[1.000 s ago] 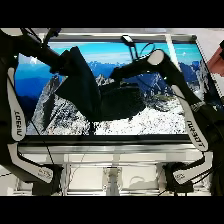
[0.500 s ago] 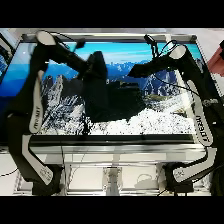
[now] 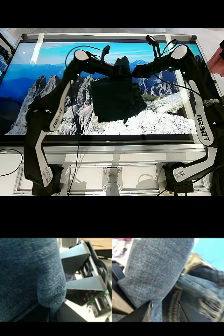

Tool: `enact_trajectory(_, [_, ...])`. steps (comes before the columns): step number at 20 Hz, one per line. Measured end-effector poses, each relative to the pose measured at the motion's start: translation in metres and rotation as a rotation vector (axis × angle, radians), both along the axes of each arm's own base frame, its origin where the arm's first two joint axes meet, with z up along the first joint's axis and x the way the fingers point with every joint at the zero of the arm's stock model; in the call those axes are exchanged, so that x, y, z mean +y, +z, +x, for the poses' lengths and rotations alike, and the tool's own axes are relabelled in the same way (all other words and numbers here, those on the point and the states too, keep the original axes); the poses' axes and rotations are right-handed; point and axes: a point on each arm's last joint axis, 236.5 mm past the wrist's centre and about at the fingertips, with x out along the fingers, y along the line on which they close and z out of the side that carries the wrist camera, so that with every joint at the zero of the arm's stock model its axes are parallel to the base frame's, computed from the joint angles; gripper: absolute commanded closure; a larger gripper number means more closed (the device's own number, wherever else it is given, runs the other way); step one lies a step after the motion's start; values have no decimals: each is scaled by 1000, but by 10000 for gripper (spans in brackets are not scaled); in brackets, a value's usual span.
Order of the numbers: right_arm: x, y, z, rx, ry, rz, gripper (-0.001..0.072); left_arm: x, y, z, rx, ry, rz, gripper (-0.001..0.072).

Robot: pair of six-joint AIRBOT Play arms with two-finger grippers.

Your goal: Fold the clothes and pants, and hang the long-sleeved shirts on hangers.

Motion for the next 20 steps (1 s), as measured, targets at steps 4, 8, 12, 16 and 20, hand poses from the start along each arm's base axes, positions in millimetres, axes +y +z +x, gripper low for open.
enact_trajectory(4, [-8,-1,4,-7,-17,-22,350,-22,-23,-4,32,2,-8,331])
enact_trajectory(8, [-48,2,14,1,-101,-79,349,-29,-33,-2,53,24,-20,331])
enact_trajectory(12, [-84,4,11,56,-159,-98,349,-28,-10,15,11,63,-140,498])
enact_trajectory(16, [-91,-9,-1,112,-127,-121,225,5,3,39,-27,98,-192,585])
enact_trajectory(20, [-104,-31,-9,158,-86,-174,98,66,-23,46,-106,73,35,484])
